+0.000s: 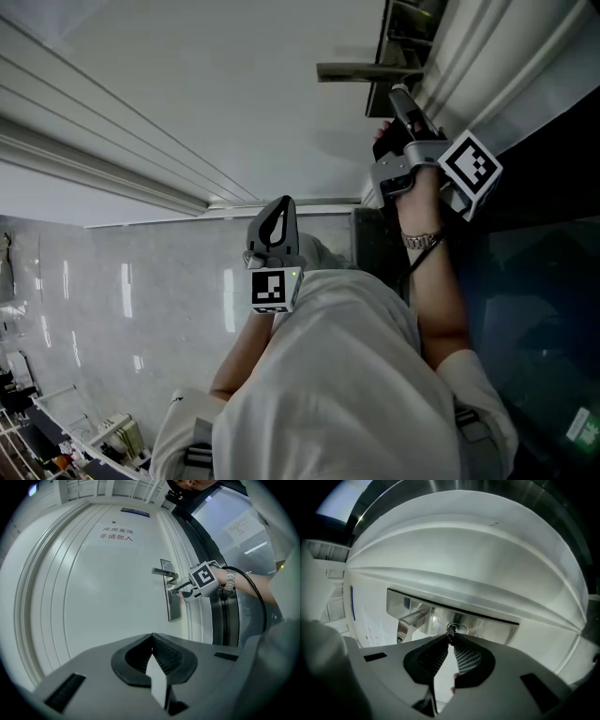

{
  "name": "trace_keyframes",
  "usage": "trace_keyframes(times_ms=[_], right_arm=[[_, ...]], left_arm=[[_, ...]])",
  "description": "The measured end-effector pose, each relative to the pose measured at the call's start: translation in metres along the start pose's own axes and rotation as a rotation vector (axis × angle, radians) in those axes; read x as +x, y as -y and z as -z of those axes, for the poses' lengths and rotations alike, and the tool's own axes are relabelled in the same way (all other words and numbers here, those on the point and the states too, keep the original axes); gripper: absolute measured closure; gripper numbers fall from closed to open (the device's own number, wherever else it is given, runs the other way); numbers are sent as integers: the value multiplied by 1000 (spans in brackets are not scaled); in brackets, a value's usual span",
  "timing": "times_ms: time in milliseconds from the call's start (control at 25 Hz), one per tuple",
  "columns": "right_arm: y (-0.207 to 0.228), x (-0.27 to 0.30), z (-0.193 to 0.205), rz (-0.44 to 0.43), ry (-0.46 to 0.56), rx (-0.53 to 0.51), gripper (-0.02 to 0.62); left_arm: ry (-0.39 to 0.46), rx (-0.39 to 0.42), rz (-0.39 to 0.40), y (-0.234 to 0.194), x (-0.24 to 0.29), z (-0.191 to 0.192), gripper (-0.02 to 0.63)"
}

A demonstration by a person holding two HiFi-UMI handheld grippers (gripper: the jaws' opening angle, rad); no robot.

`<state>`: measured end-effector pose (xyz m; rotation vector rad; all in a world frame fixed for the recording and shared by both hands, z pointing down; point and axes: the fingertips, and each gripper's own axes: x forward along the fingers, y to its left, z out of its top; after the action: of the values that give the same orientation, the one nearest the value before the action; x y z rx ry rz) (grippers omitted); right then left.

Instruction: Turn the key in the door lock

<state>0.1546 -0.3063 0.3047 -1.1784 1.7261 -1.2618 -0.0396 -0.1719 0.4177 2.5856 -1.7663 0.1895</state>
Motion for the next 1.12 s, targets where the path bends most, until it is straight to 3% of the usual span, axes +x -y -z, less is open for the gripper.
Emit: trace_keyframes(times_ms=[240, 320, 440, 640, 920, 1120], right_arm=[[1, 1, 0, -23, 10, 79, 563], [-1, 1, -1, -43, 10, 42, 560], [-3, 0, 2, -93, -27, -106, 558], [-7, -8, 37, -211, -192, -328, 559], [47, -54, 91, -140, -300, -816, 577], [73, -86, 129, -158, -354, -945, 591]], left_arm=[[14, -9, 3, 1, 2, -1, 597], [15, -8, 3, 0, 2, -2, 597], [8, -7, 1, -3, 2, -1, 597], [8, -12, 12, 3, 8, -1, 597], [-9, -18, 32, 17, 8, 3, 597], [-31, -15, 104, 28, 5, 10, 597]])
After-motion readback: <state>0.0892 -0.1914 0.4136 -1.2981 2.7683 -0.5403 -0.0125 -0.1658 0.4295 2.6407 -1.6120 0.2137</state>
